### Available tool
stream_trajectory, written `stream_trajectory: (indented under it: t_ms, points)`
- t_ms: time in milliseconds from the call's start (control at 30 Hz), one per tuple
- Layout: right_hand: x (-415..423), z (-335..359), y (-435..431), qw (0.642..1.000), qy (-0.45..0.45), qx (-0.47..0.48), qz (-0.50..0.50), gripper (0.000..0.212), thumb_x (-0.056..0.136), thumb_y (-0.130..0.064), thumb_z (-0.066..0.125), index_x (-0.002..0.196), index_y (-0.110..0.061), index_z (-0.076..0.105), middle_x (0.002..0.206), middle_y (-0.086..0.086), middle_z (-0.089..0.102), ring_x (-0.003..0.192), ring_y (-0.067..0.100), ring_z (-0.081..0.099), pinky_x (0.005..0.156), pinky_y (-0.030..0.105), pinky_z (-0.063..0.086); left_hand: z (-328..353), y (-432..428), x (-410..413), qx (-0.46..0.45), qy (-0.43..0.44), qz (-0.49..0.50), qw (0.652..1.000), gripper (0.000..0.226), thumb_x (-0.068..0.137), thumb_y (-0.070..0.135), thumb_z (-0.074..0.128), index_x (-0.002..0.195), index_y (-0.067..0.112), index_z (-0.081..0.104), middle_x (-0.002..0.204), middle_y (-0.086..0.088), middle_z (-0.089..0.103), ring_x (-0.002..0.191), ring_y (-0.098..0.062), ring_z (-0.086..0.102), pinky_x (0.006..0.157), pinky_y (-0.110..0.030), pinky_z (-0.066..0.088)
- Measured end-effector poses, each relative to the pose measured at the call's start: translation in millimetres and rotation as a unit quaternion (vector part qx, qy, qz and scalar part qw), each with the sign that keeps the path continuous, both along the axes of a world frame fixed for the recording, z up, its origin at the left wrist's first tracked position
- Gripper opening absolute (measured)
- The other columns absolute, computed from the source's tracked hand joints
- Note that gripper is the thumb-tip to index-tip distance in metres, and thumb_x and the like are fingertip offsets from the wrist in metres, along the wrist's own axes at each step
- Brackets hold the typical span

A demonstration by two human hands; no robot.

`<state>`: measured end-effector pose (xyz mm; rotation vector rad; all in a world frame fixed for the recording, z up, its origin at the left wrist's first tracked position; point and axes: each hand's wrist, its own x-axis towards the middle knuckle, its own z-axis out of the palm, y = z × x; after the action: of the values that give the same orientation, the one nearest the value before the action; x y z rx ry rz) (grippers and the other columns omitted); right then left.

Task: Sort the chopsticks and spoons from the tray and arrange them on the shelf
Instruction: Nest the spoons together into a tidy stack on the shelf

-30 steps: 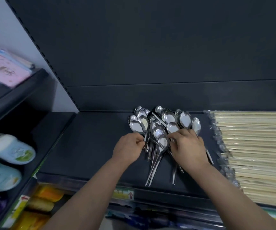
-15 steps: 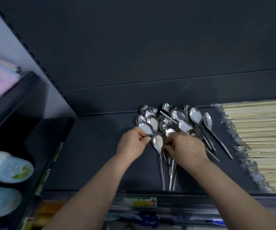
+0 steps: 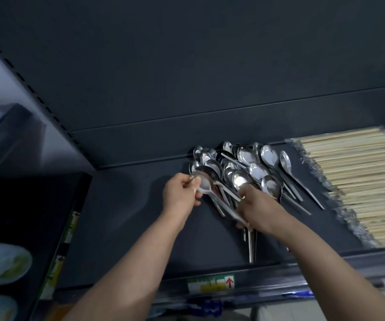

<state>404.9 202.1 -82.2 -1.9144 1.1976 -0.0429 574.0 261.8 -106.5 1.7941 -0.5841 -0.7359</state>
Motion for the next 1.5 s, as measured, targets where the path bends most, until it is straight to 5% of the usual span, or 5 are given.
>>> stream_trajectory:
  t_ms: [400, 533, 1067, 1267, 1500]
  points:
    - [-19.5, 4.4, -2.6, 0.989, -0.116, 0.067, -0.064, 0.032, 0.095, -0.046, 0.042, 0.105, -0.022, 0.060, 0.094, 0.001, 0.066, 0.088, 0.020, 0.062, 0.084, 0.037, 0.049, 1.3, -26.8, -21.1, -0.049, 0.037, 0.033, 0.998, 0.007, 0.094, 0.011, 0.062, 0.095, 0.006, 0.057, 0.082, -0.010, 0.065, 0.055, -0.009, 0.062, 0.050, -0.022, 0.054]
    - [-32.3, 5.3, -4.6, 0.985, -0.107, 0.130, -0.039, 0.012, 0.101, -0.018, 0.037, 0.093, -0.015, 0.045, 0.064, 0.002, 0.059, 0.047, 0.014, 0.054, 0.043, 0.022, 0.039, 0.2, -40.0, -38.7, -0.032, -0.002, -0.017, 0.999, 0.010, 0.091, 0.011, 0.065, 0.086, 0.010, 0.057, 0.081, -0.012, 0.066, 0.051, -0.007, 0.062, 0.047, -0.022, 0.052]
    - [-66.6, -5.5, -18.3, 0.972, -0.170, 0.087, -0.139, 0.020, 0.097, -0.008, 0.038, 0.087, -0.023, 0.046, 0.065, 0.002, 0.057, 0.047, 0.013, 0.044, 0.047, 0.027, 0.036, 12.3, -62.5, -68.7, 0.002, -0.016, -0.132, 0.991, 0.020, 0.094, 0.027, 0.062, 0.085, 0.010, 0.062, 0.080, -0.007, 0.068, 0.057, -0.012, 0.063, 0.052, -0.032, 0.055]
    - [-74.1, -7.1, -20.1, 0.959, -0.166, 0.018, -0.227, 0.013, 0.094, -0.006, 0.039, 0.089, -0.016, 0.045, 0.066, 0.004, 0.053, 0.055, 0.017, 0.045, 0.052, 0.027, 0.035, 7.6, -54.4, -66.6, 0.166, -0.370, -0.222, 0.887, 0.033, 0.084, 0.051, 0.066, 0.106, 0.026, 0.065, 0.103, 0.009, 0.065, 0.095, -0.014, 0.062, 0.080, -0.033, 0.052]
    - [-74.9, -13.6, -22.4, 0.968, -0.136, -0.030, -0.210, 0.010, 0.100, -0.020, 0.040, 0.103, -0.016, 0.047, 0.069, -0.001, 0.055, 0.059, 0.015, 0.048, 0.064, 0.034, 0.040, 9.9, -62.2, -64.8, 0.149, -0.271, -0.233, 0.922, 0.017, 0.088, 0.036, 0.066, 0.081, 0.021, 0.063, 0.081, 0.003, 0.065, 0.078, -0.019, 0.061, 0.071, -0.034, 0.049]
